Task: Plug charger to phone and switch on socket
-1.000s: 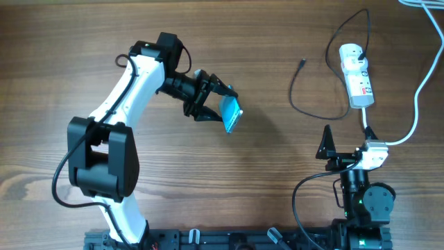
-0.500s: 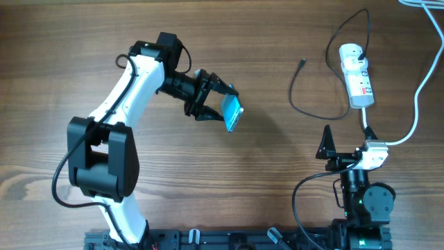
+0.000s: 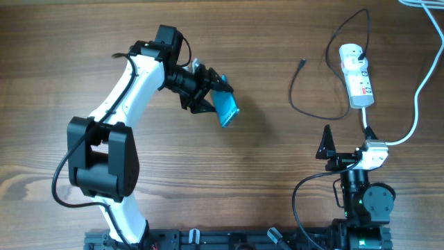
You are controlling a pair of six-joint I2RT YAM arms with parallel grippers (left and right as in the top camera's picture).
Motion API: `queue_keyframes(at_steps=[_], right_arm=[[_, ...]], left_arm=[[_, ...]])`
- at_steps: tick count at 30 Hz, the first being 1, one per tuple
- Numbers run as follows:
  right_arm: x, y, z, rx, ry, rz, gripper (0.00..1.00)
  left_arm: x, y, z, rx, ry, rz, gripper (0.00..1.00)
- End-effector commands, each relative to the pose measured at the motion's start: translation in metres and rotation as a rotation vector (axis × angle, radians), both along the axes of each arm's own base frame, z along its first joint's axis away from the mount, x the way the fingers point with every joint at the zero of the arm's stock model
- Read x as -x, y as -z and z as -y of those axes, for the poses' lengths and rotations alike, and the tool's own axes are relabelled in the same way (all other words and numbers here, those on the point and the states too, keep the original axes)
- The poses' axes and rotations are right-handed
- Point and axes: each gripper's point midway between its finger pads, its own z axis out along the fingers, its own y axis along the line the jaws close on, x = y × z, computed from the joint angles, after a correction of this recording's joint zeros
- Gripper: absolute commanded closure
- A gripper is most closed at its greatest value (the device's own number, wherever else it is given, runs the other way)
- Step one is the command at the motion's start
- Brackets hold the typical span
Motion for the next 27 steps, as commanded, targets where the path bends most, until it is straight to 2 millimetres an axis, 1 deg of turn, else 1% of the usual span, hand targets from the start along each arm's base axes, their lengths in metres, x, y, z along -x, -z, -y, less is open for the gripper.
queue_keyframes(at_steps=[1, 3, 4, 5, 6, 7, 9, 10, 12, 13, 14, 15, 16, 17, 18, 19, 20, 21, 22, 24, 25, 26, 27], right_arm=[[0.000, -0.001, -0.001, 0.009, -0.011, 0.007, 0.00], [0.000, -0.002, -0.001, 0.011, -0.010, 0.009, 0.00], [0.000, -0.006, -0.001, 0.012, -0.011, 0.026, 0.00], [0.000, -0.008, -0.001, 0.011, -0.011, 0.035, 0.00], [0.000, -0.002, -0.001, 0.010, -0.011, 0.008, 0.00], [0.000, -0.001, -0.001, 0.010, -0.011, 0.004, 0.00], [0.000, -0.002, -0.002, -0.008, -0.012, 0.009, 0.00], [0.000, -0.002, -0.005, -0.074, -0.032, 0.008, 0.00], [0.001, -0.003, -0.020, -0.311, -0.118, -0.002, 0.00], [0.002, -0.003, -0.026, -0.606, -0.149, -0.025, 0.00], [0.002, -0.003, -0.027, -0.749, -0.152, -0.036, 0.00], [0.002, -0.003, -0.027, -0.911, -0.148, -0.047, 0.00], [0.002, -0.003, -0.027, -0.977, -0.143, -0.050, 0.00], [0.002, -0.003, -0.029, -1.002, -0.155, -0.058, 0.00], [0.006, -0.004, -0.047, -0.969, -0.258, -0.108, 0.00], [0.006, -0.002, -0.052, -0.939, -0.282, -0.127, 0.00], [0.007, 0.002, -0.057, -0.854, -0.310, -0.143, 0.00], [0.008, 0.011, -0.065, -0.687, -0.355, -0.173, 0.00], [0.007, 0.020, -0.070, -0.641, -0.372, -0.211, 0.00], [0.008, 0.057, -0.079, -0.727, -0.372, -0.402, 0.00], [0.010, 0.069, -0.084, -0.749, -0.384, -0.468, 0.00], [0.016, 0.079, -0.096, -0.777, -0.438, -0.549, 0.00], [0.021, 0.081, -0.107, -0.796, -0.509, -0.594, 0.01]], left_arm=[[-0.016, 0.020, -0.032, -0.233, -0.021, 0.088, 0.65], [-0.018, 0.029, -0.047, -0.331, -0.030, 0.099, 0.65], [-0.019, 0.032, -0.052, -0.365, -0.032, 0.101, 0.65], [-0.018, 0.032, -0.052, -0.368, -0.032, 0.099, 0.65], [-0.018, 0.032, -0.053, -0.368, -0.034, 0.099, 0.65], [-0.019, 0.033, -0.055, -0.373, -0.038, 0.100, 0.65], [-0.022, 0.034, -0.063, -0.390, -0.050, 0.104, 0.65], [-0.024, 0.034, -0.069, -0.390, -0.050, 0.107, 0.66], [-0.022, 0.035, -0.083, -0.397, -0.077, 0.076, 0.66], [-0.021, 0.035, -0.096, -0.402, -0.104, 0.045, 0.68], [-0.019, 0.033, -0.101, -0.393, -0.115, 0.032, 0.69], [-0.018, 0.027, -0.101, -0.346, -0.101, 0.039, 0.69], [-0.017, 0.020, -0.105, -0.307, -0.110, 0.040, 0.70], [-0.017, 0.015, -0.110, -0.302, -0.126, 0.041, 0.69], [-0.018, 0.004, -0.117, -0.295, -0.137, 0.073, 0.71], [-0.018, -0.003, -0.120, -0.291, -0.148, 0.094, 0.71], [-0.019, -0.011, -0.122, -0.289, -0.157, 0.114, 0.71], [-0.018, -0.023, -0.124, -0.287, -0.167, 0.148, 0.72], [-0.017, -0.033, -0.124, -0.284, -0.172, 0.177, 0.72], [-0.012, -0.063, -0.124, -0.277, -0.184, 0.265, 0.72], [-0.009, -0.074, -0.124, -0.274, -0.189, 0.296, 0.72], [-0.005, -0.088, -0.124, -0.271, -0.195, 0.337, 0.72], [-0.001, -0.099, -0.124, -0.267, -0.200, 0.367, 0.74]])
